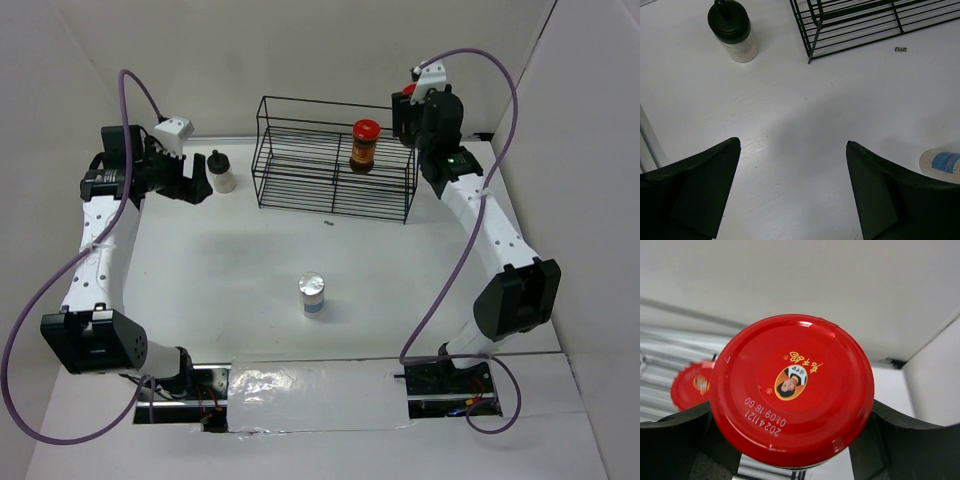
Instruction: Organize the condiment bottles
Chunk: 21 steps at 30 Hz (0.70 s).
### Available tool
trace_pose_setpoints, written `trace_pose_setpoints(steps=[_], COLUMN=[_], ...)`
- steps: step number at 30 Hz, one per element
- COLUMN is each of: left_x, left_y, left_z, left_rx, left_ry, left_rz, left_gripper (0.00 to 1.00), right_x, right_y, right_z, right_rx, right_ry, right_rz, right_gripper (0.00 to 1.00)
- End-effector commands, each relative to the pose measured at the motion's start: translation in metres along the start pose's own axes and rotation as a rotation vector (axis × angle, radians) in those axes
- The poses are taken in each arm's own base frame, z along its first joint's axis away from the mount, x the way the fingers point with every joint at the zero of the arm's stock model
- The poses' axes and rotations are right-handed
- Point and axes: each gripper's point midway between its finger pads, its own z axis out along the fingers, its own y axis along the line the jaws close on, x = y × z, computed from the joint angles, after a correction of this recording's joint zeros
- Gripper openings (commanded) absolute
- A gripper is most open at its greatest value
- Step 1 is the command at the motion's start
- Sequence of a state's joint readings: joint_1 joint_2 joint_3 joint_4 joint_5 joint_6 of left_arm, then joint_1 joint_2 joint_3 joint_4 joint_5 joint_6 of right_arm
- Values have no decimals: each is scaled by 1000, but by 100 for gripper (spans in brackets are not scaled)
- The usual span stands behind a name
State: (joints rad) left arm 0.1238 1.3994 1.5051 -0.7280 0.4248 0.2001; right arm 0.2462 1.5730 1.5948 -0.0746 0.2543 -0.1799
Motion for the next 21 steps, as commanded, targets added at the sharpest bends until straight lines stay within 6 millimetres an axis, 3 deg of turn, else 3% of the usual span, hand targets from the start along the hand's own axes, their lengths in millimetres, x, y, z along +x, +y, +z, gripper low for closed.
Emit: trace_pose_setpoints(steps=[1,6,10,16,21], left_x=[-8,-7,-3,-7,-7], left_y=[-2,-2,-3,-2,-3], left_z=[-1,-1,1,-1,-1], left_rx=[13,17,20,16,19], left_ry=[-42,-42,-35,-43,-42], left_rz=[-3,4,-1,6,3], left_gripper=[99,99,99,99,99], right_x=[-20,3,35,59,63], right_y=[18,31,33,29,28], right_z=[-13,-4,4,22,34], right_rx=[-99,-171,-168,-127,-135], right_ry=[-85,-89,-55,-53,-107], right_rz=[39,68,63,68,110], right_gripper=[6,5,3,0,0])
